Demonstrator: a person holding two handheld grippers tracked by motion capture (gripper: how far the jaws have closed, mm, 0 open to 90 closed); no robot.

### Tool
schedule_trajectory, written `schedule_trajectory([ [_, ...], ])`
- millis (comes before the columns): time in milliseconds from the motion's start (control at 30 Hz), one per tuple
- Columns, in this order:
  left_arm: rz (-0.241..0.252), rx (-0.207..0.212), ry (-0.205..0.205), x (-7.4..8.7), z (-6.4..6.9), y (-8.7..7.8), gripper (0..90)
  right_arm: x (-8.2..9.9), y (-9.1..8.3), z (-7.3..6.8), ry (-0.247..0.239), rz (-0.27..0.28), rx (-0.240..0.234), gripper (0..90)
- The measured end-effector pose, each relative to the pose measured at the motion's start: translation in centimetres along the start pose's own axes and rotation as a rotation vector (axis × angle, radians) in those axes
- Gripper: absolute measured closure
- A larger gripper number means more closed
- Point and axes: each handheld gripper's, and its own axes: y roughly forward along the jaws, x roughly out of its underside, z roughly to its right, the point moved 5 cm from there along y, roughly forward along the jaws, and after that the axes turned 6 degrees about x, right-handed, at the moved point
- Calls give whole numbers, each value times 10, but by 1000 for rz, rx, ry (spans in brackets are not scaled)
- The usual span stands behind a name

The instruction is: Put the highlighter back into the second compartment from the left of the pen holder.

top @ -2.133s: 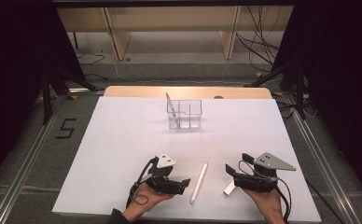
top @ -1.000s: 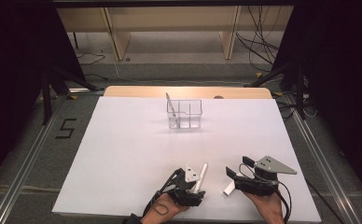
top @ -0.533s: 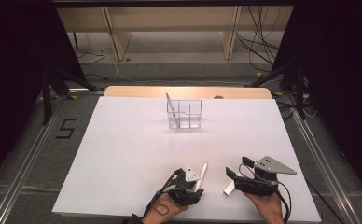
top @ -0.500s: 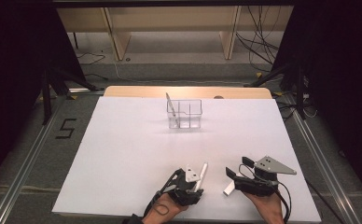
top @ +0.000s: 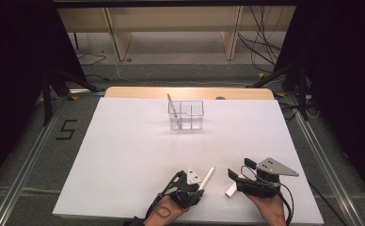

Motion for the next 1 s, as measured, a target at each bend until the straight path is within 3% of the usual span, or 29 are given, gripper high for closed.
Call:
schedule_trajectory([
  [533,3,3,-4,0,-2,-1,778,-1,0,0,1,4,-2,255],
  [1000,96,27,-41,-6,-21,-16,778,-2,-1,-3,21,11,-27,245],
])
